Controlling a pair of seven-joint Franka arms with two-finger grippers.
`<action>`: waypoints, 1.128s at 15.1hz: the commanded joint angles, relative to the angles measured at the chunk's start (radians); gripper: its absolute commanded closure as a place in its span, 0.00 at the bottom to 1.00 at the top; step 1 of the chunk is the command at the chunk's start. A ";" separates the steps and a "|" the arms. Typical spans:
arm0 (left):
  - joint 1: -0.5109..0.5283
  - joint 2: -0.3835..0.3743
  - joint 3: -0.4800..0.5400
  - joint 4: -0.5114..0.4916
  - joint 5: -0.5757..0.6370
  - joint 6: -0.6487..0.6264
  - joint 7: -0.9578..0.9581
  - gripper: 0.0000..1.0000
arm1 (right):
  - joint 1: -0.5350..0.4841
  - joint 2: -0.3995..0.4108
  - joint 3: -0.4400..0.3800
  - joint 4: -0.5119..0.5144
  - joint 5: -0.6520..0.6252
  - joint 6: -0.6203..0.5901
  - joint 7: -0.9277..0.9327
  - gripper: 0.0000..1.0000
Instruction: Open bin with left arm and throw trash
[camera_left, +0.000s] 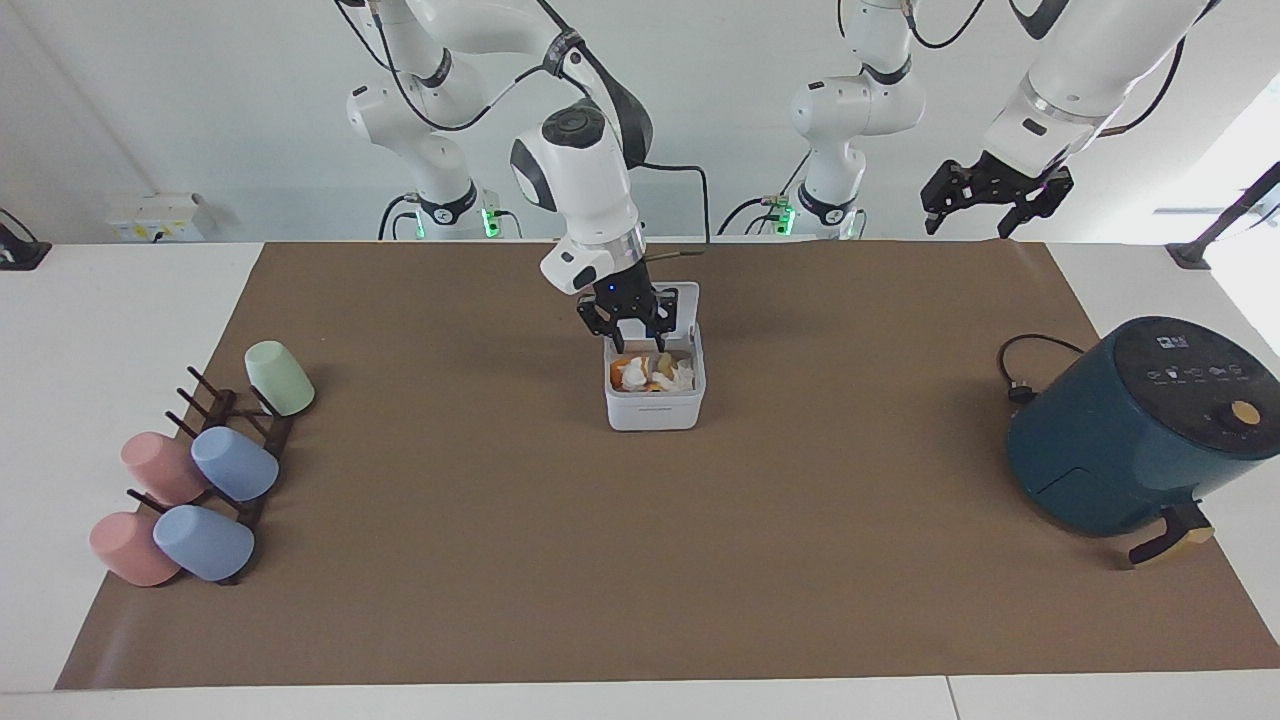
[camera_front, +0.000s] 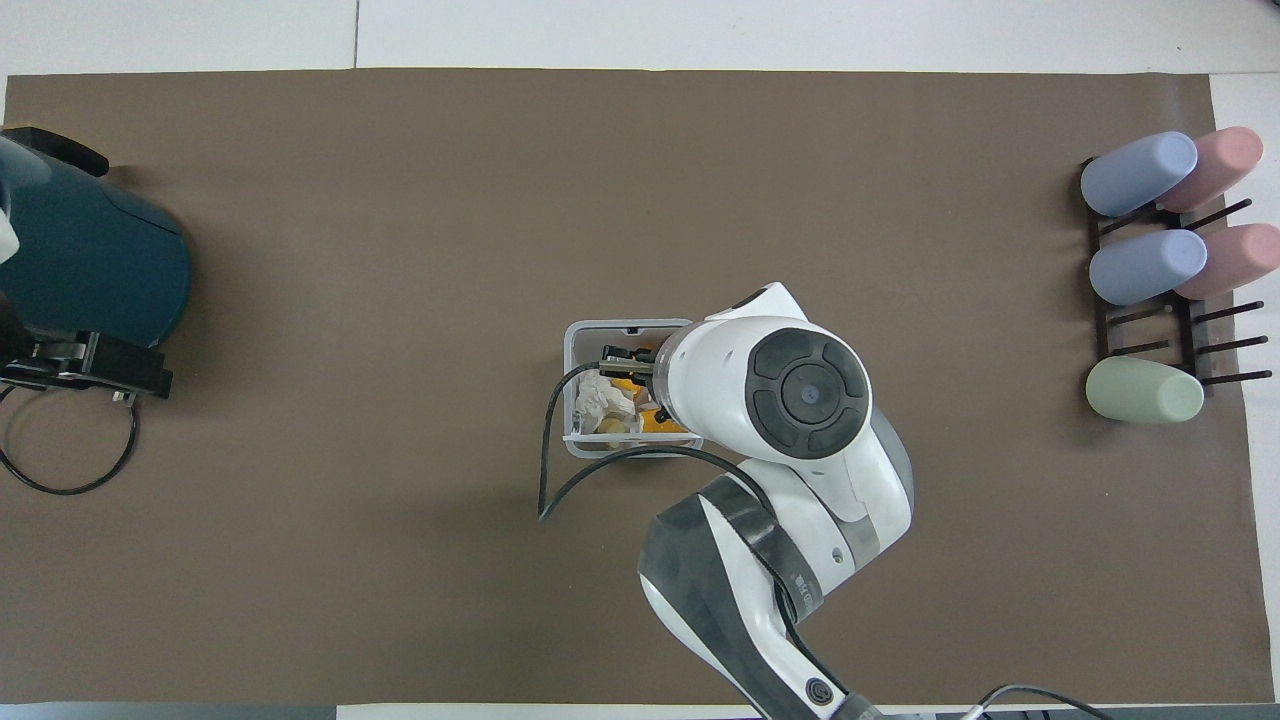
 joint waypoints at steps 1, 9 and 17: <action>-0.019 0.063 0.017 0.021 0.019 0.035 -0.006 0.00 | -0.036 -0.010 -0.002 0.007 -0.011 -0.018 0.000 0.00; -0.053 0.042 0.057 -0.002 0.005 0.055 -0.019 0.00 | -0.311 -0.050 -0.003 -0.002 -0.013 -0.079 -0.343 0.00; -0.030 0.042 0.043 -0.005 -0.023 0.062 -0.034 0.00 | -0.504 -0.153 -0.004 0.010 -0.071 -0.286 -0.572 0.00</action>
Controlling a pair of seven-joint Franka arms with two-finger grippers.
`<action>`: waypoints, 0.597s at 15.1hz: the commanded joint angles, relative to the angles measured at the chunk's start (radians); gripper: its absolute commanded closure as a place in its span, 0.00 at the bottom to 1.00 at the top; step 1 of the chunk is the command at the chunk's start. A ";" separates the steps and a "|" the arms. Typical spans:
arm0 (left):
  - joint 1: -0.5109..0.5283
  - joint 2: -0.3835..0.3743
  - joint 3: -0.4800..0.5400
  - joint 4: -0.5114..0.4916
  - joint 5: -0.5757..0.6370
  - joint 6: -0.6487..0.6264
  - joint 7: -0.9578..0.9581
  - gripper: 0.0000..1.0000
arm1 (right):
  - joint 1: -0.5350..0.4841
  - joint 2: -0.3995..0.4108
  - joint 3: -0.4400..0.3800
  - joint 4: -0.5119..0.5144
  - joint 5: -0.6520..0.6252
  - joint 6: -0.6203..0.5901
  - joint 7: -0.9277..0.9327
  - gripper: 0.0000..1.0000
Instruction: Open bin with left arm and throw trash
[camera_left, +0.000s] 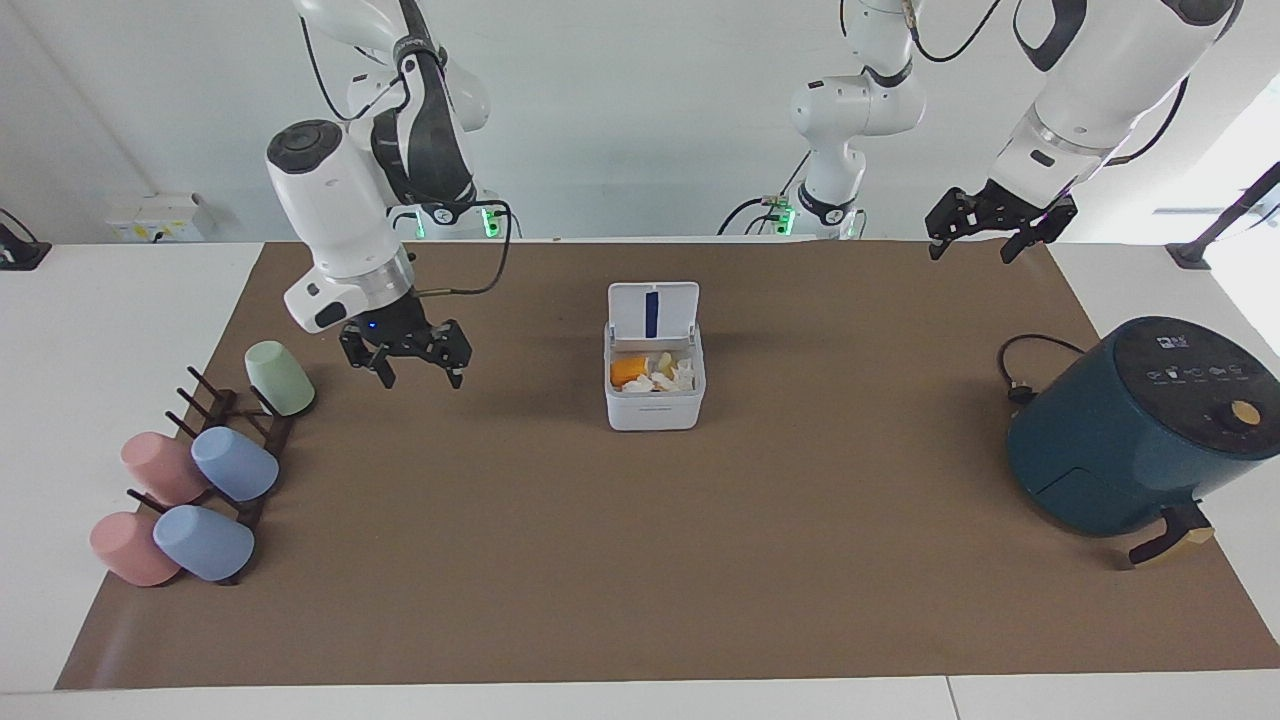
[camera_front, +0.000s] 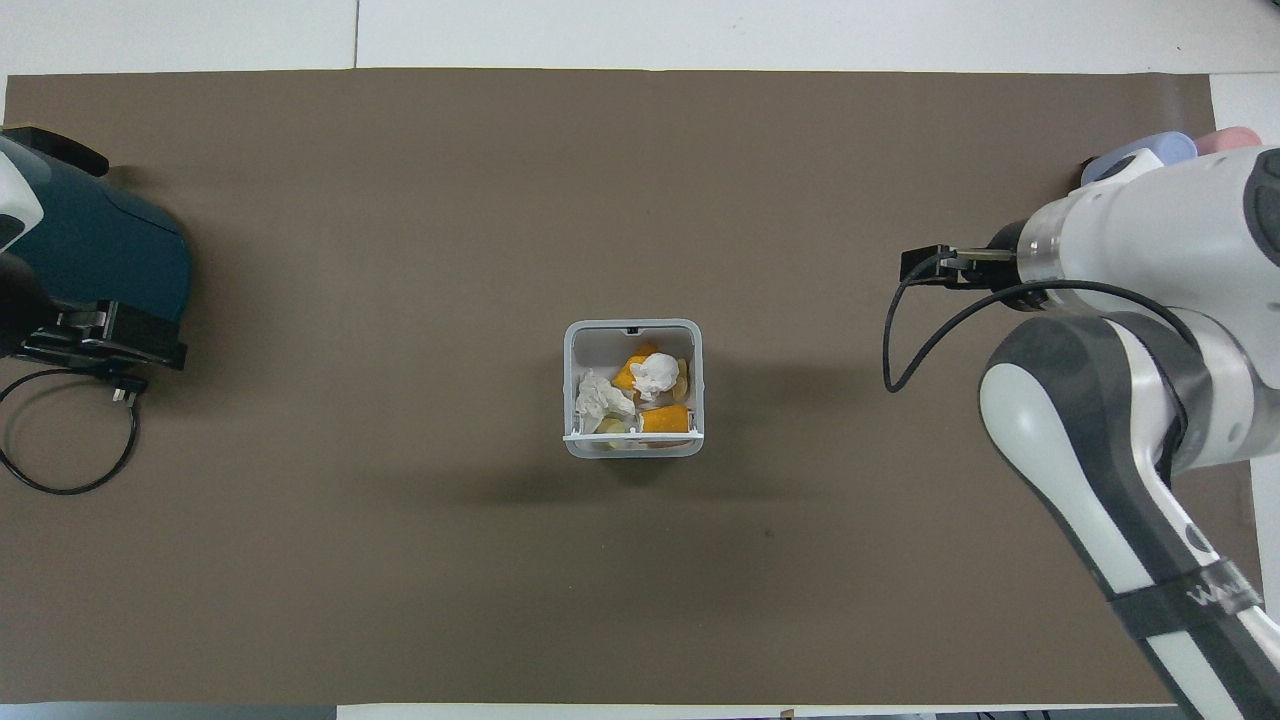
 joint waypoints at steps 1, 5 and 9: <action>0.004 -0.008 0.001 -0.005 -0.016 0.014 -0.016 0.00 | -0.036 -0.053 0.014 0.013 -0.022 -0.082 -0.039 0.00; 0.005 -0.011 0.003 -0.007 -0.016 0.015 -0.016 0.00 | -0.041 -0.011 0.014 0.220 -0.038 -0.314 -0.039 0.00; 0.005 -0.009 0.006 -0.007 -0.016 0.023 -0.018 0.00 | -0.043 0.021 0.014 0.386 -0.045 -0.507 -0.038 0.00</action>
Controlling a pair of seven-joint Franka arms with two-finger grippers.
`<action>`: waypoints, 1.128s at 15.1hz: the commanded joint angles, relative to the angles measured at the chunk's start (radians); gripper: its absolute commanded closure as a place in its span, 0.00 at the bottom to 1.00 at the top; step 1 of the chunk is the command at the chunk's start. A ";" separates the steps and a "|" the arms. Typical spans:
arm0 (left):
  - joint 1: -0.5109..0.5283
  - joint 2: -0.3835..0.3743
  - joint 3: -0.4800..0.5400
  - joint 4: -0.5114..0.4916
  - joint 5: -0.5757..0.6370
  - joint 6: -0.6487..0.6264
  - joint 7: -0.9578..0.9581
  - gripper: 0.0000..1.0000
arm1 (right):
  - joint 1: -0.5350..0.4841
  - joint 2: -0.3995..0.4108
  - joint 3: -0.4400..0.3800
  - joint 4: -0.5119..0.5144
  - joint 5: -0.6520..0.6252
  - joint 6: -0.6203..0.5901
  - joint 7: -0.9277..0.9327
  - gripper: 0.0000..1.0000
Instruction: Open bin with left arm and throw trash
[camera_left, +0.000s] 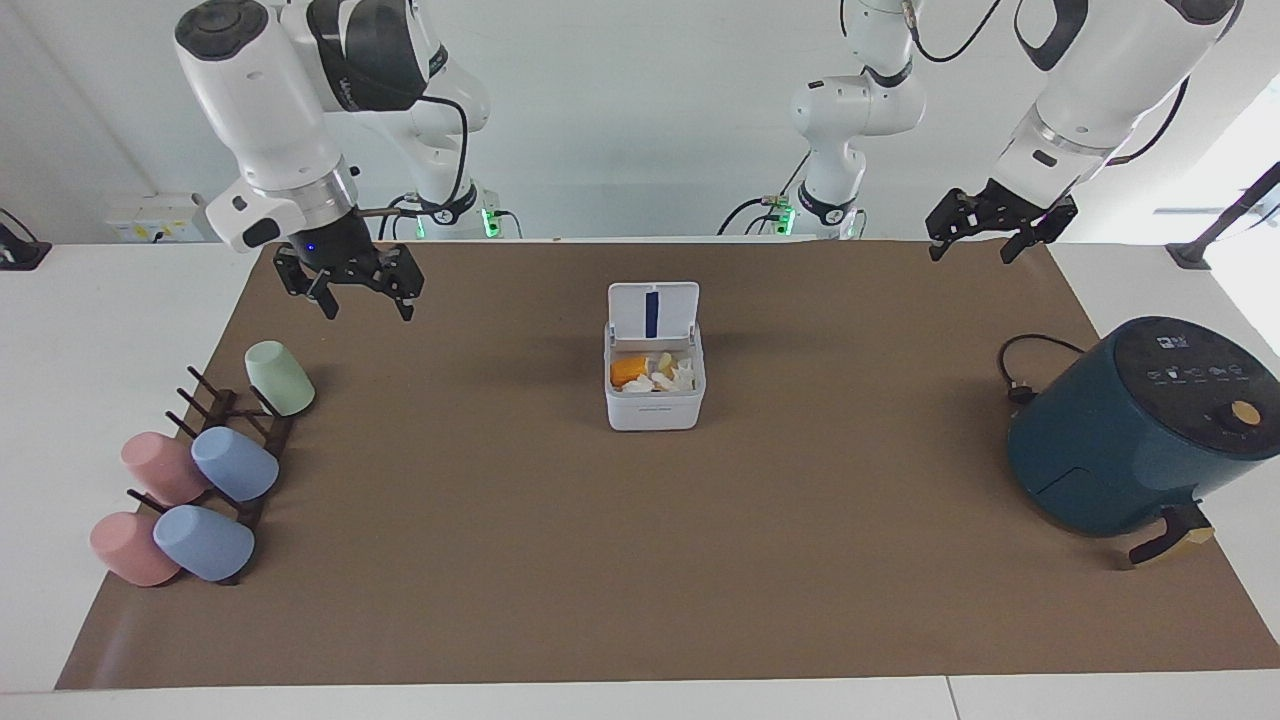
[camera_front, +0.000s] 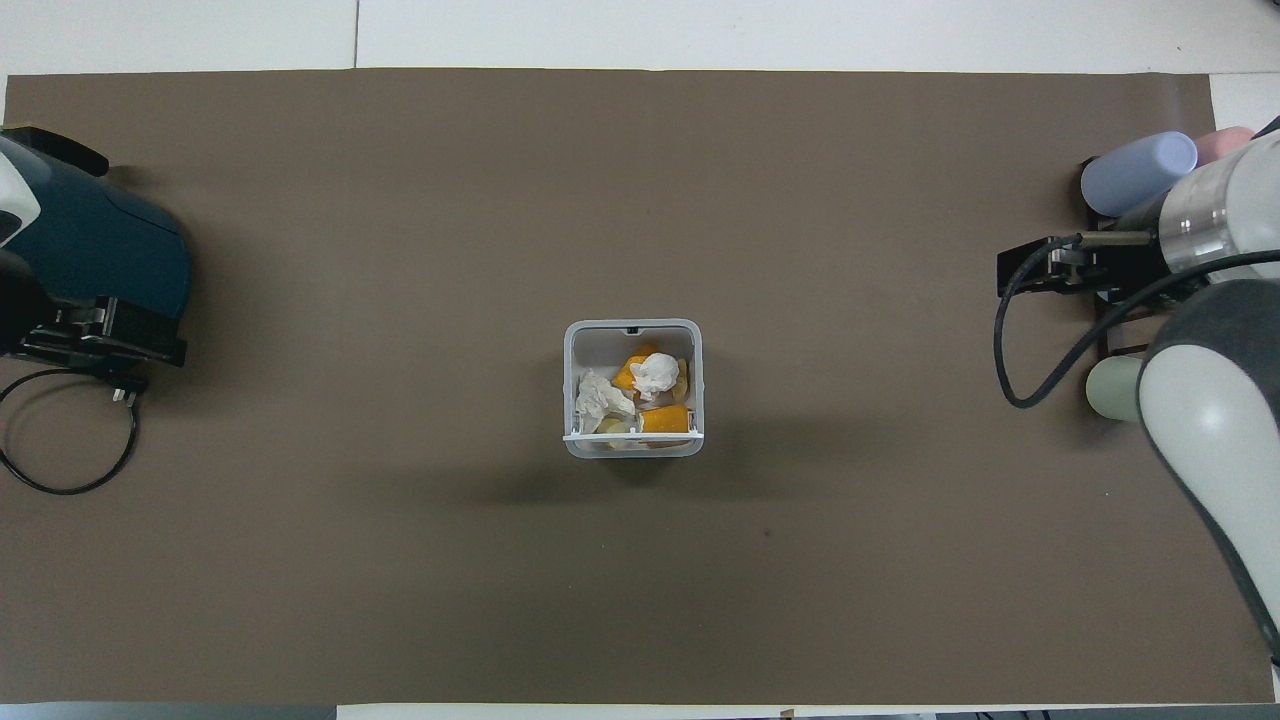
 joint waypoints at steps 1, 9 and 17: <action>0.004 -0.009 0.005 -0.007 -0.015 0.017 -0.008 0.00 | -0.023 0.038 0.012 0.093 -0.015 -0.104 -0.010 0.00; 0.004 -0.014 0.006 -0.013 -0.015 0.017 -0.008 0.00 | -0.015 0.004 0.021 0.026 0.002 -0.088 -0.019 0.00; 0.002 -0.012 0.006 -0.013 -0.015 0.024 -0.008 0.00 | 0.017 -0.022 -0.029 0.026 0.004 -0.142 -0.016 0.00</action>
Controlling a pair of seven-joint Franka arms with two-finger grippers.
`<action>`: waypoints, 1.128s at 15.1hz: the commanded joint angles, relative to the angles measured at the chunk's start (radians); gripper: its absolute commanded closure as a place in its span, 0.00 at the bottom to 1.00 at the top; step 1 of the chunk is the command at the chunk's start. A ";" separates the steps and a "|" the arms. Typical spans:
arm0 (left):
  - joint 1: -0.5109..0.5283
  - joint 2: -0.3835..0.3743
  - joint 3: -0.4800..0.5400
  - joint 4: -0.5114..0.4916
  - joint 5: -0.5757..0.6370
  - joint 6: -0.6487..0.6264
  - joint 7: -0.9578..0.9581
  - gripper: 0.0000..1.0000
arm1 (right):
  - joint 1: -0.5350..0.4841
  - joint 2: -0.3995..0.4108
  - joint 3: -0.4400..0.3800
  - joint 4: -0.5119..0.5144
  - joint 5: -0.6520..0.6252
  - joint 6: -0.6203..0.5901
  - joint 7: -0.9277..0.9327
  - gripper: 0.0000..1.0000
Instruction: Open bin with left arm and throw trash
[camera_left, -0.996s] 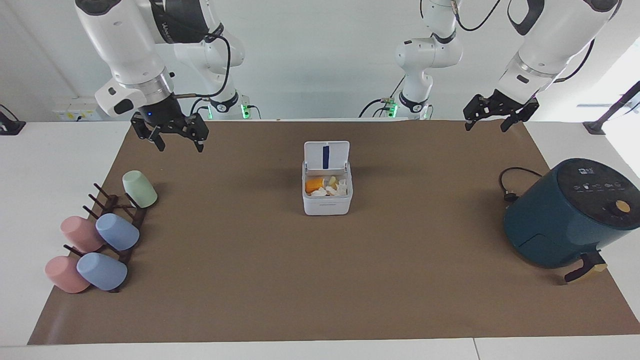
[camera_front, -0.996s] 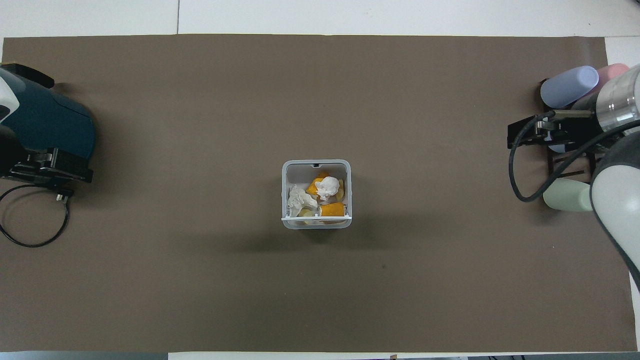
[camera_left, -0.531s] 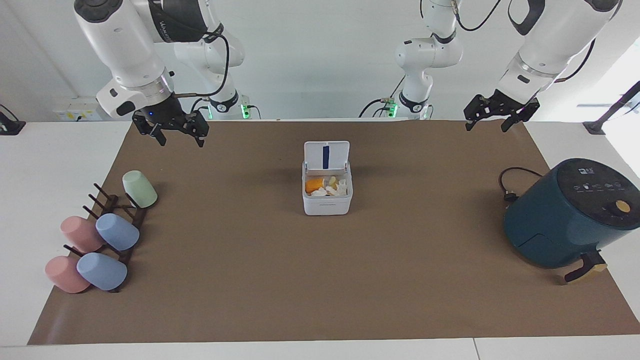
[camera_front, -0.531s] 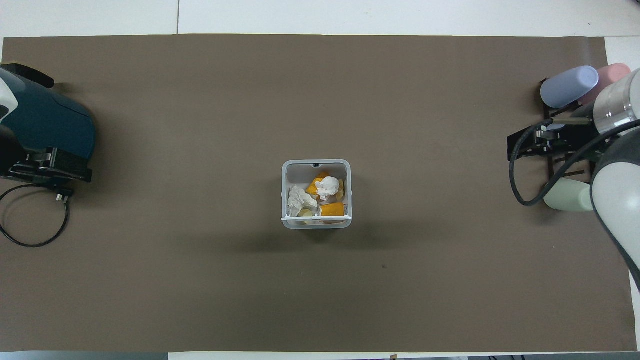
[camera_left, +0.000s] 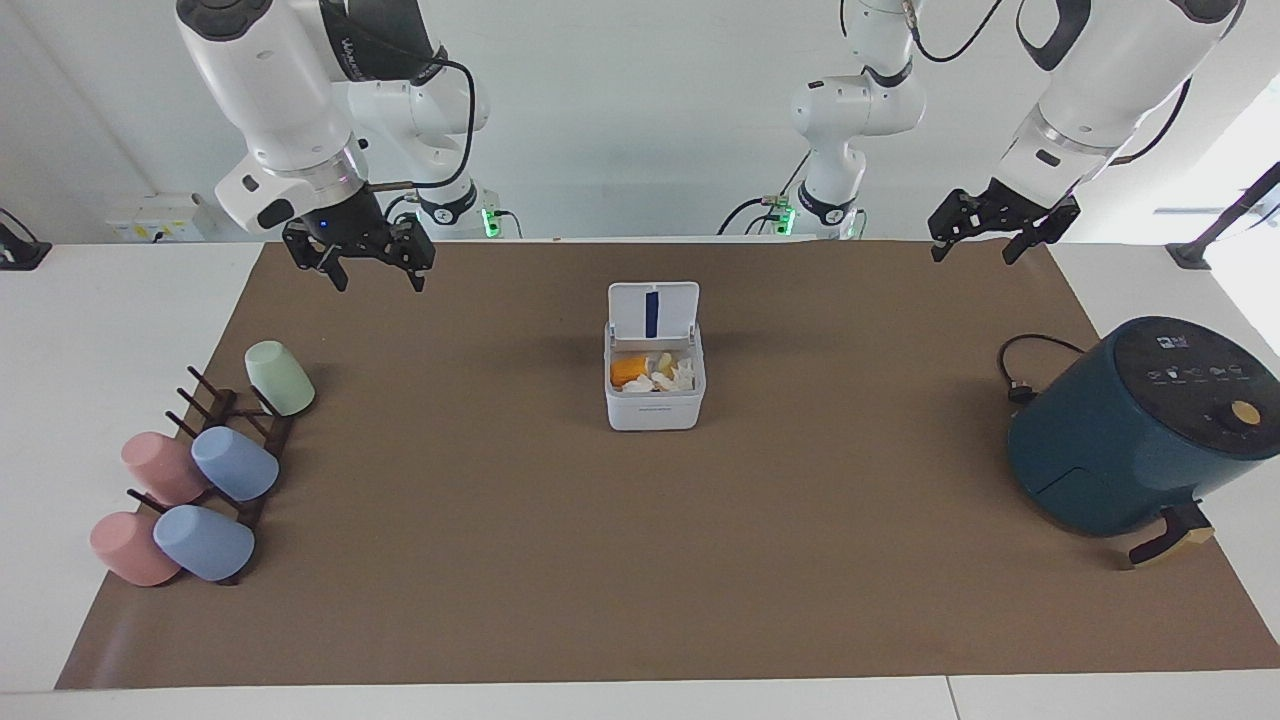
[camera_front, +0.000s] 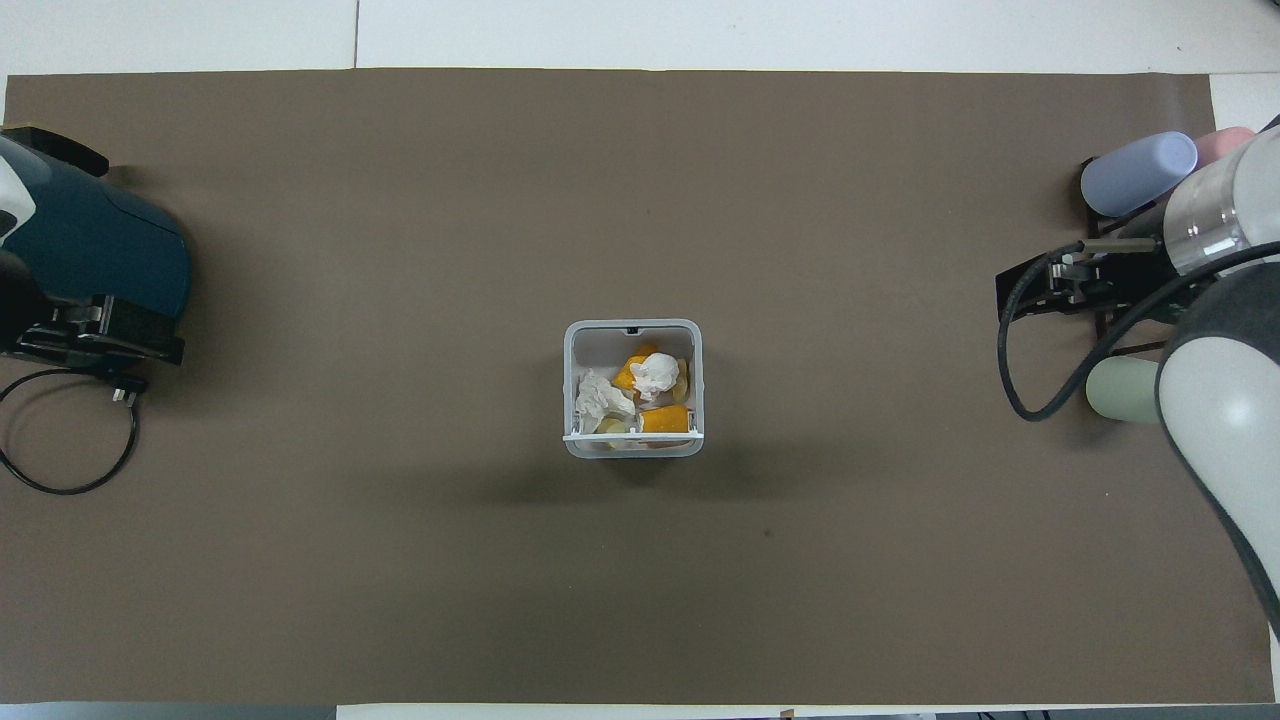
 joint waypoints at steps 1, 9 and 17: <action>0.002 -0.014 0.003 -0.013 -0.015 0.018 -0.007 0.00 | 0.011 -0.028 -0.059 -0.010 0.003 -0.019 -0.016 0.00; 0.002 -0.014 0.005 -0.013 -0.013 0.010 -0.006 0.00 | 0.038 -0.028 -0.128 0.045 -0.006 -0.097 -0.020 0.00; -0.001 -0.014 0.003 -0.013 -0.011 0.010 -0.006 0.00 | 0.036 -0.030 -0.126 0.042 0.001 -0.090 -0.023 0.00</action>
